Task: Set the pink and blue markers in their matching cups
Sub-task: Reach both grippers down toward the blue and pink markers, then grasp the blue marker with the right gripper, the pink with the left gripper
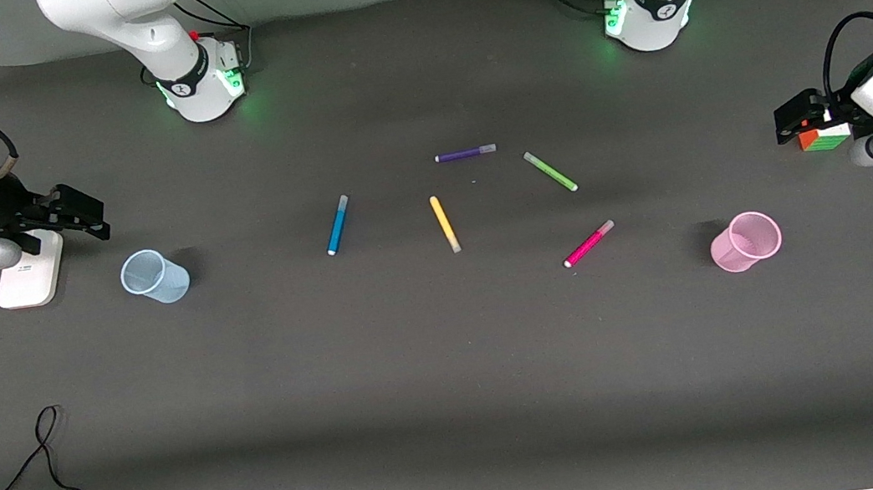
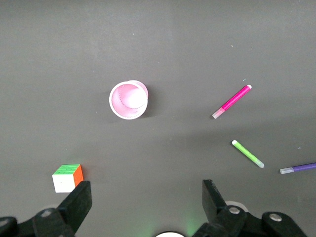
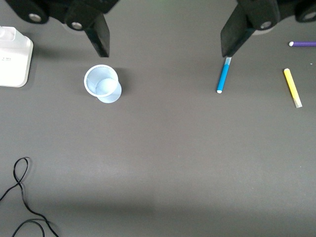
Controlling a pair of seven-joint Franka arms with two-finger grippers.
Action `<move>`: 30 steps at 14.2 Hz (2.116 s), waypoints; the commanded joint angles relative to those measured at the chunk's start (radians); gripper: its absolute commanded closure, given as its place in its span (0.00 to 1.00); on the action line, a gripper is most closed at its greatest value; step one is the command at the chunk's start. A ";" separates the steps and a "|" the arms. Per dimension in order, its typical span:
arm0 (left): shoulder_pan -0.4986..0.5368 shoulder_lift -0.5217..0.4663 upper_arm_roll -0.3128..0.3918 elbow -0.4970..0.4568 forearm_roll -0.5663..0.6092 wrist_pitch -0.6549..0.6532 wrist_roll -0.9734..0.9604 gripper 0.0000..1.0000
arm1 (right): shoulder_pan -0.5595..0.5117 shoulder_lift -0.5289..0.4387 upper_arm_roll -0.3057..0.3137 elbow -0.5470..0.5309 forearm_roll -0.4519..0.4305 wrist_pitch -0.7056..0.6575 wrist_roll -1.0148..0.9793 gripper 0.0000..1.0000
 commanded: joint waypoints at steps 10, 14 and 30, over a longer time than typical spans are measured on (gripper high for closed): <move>-0.075 -0.015 -0.012 -0.026 -0.005 0.007 0.052 0.01 | 0.008 0.131 0.087 -0.015 0.125 -0.017 0.086 0.00; -0.213 -0.013 -0.012 -0.089 -0.034 0.065 0.069 0.01 | 0.014 0.241 0.194 -0.079 0.176 -0.004 0.225 0.00; -0.378 -0.005 -0.020 -0.668 0.006 0.758 0.073 0.03 | 0.031 0.571 0.292 -0.358 0.182 0.553 0.485 0.02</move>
